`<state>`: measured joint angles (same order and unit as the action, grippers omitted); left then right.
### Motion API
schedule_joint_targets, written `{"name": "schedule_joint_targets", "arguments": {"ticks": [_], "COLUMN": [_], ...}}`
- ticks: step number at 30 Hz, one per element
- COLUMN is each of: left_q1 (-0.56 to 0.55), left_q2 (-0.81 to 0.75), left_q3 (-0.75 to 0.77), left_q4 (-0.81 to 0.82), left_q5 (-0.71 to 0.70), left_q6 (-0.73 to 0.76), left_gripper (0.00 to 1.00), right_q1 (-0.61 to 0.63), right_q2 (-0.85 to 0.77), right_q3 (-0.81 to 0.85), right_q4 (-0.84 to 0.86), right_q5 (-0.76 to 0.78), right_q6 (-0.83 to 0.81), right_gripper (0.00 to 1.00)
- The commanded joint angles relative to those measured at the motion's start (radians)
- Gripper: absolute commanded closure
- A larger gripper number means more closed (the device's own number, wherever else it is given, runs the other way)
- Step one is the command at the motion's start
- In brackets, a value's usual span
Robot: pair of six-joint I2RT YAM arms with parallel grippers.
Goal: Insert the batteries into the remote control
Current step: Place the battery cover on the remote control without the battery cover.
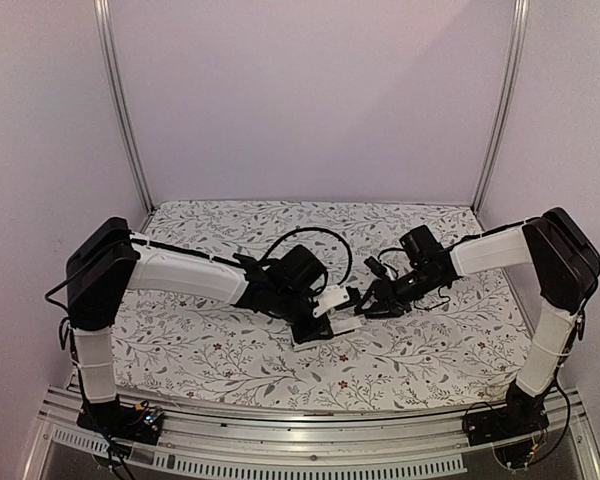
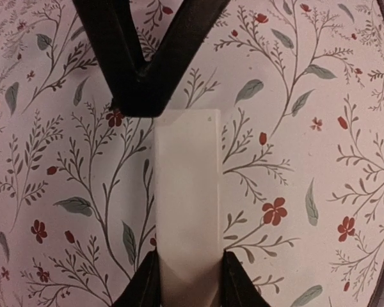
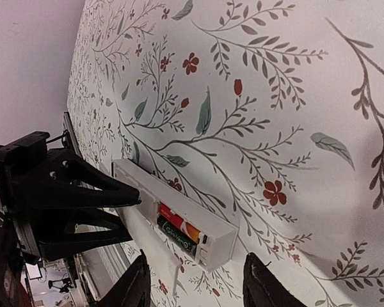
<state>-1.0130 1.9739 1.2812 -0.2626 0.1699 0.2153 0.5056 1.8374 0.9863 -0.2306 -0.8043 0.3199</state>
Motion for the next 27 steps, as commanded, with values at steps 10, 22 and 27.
{"name": "schedule_joint_targets", "arguments": {"ticks": [10, 22, 27], "left_q1": [-0.019, -0.019, -0.018], "left_q2": [0.079, 0.081, 0.085], "left_q3": [0.084, 0.097, 0.096], "left_q4": [-0.099, -0.117, -0.108], "left_q5": [-0.025, -0.022, -0.032], "left_q6": [0.003, 0.009, 0.010], "left_gripper": [0.74, 0.59, 0.55], "right_q1": [0.011, 0.012, 0.014], "right_q2": [0.025, 0.035, 0.034], "right_q3": [-0.029, -0.042, -0.048], "right_q4": [0.017, 0.039, 0.041], "right_q5": [0.011, 0.001, 0.005], "right_q6": [-0.018, -0.009, -0.008], "right_gripper": [0.51, 0.51, 0.52]}}
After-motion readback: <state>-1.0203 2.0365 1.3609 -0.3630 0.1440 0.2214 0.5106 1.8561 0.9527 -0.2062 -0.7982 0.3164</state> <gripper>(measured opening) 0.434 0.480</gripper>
